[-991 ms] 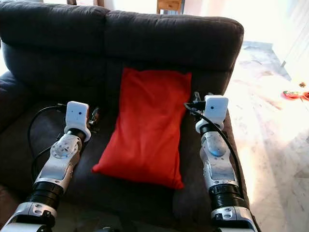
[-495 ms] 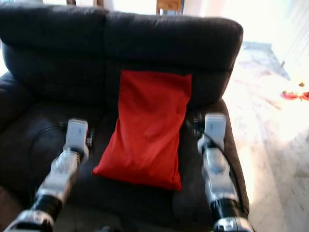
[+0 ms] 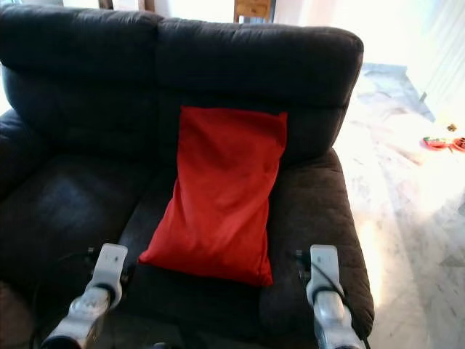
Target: Move the pillow to the sofa from floor
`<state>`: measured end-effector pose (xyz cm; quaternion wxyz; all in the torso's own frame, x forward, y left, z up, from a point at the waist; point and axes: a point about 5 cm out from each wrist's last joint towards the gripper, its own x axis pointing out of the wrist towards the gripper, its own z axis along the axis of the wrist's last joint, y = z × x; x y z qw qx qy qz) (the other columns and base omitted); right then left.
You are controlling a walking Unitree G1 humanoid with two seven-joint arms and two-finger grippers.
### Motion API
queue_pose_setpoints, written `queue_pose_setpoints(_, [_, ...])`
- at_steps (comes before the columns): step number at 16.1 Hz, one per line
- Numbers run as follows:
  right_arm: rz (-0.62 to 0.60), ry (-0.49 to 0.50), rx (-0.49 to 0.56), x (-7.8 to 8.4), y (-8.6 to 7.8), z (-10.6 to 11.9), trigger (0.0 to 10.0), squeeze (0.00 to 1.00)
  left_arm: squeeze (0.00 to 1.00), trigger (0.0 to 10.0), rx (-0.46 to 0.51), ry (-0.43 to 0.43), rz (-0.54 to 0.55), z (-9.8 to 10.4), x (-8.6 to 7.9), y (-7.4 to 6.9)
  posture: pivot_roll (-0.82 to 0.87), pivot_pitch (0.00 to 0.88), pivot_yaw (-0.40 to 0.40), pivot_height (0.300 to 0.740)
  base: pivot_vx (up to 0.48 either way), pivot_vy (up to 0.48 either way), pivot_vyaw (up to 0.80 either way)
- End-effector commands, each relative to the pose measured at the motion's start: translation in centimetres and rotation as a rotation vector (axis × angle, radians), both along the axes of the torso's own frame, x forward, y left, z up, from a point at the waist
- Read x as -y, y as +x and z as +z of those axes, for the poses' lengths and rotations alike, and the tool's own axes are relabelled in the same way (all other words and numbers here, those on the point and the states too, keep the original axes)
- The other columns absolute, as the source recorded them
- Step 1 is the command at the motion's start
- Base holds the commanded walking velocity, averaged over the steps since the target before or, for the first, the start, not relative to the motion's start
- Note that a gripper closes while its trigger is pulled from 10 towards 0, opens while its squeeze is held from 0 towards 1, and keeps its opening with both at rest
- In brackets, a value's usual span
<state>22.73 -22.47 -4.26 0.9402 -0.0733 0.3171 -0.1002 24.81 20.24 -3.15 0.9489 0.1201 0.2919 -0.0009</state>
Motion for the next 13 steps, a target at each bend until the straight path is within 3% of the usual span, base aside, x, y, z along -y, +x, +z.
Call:
queue_pose_setpoints(1, [0.003, 0.0, -0.069, 0.2, -1.5, -1.1, 10.0, 0.0, 0.0, 10.0, -0.055, 0.01, 0.006, -1.1, -0.2, -1.3, 0.02, 0.0, -0.034, 0.74, 0.0, 0.0, 0.0])
queue_pose_setpoints(2, [0.009, 0.023, -0.107, -0.1, -2.6, -1.9, 10.0, 0.0, 0.0, 10.0, -0.118, 0.015, 0.011, -2.1, -0.3, -2.5, 0.01, 0.0, -0.031, 0.74, 0.0, 0.0, 0.0])
queue_pose_setpoints(6, [0.018, 0.064, -0.202, -1.0, -4.5, -3.4, 10.0, 0.0, 0.0, 10.0, -0.212, -0.004, 0.044, -3.7, -0.2, -4.6, 0.0, 0.0, -0.026, 0.74, 0.0, 0.0, 0.0])
queue_pose_setpoints(9, [-0.016, 0.078, -0.265, -1.2, -6.0, -4.2, 10.0, 0.0, 0.0, 10.0, -0.226, -0.015, 0.073, -3.9, -0.5, -5.1, 0.0, 0.0, -0.026, 0.74, 0.0, 0.0, 0.0])
queue_pose_setpoints(13, [-0.066, 0.13, -0.268, -1.5, -6.3, -4.5, 10.0, 0.0, 0.0, 10.0, -0.227, -0.008, 0.091, -3.9, -0.5, -5.0, 0.0, 0.0, -0.017, 0.74, 0.0, 0.0, 0.0])
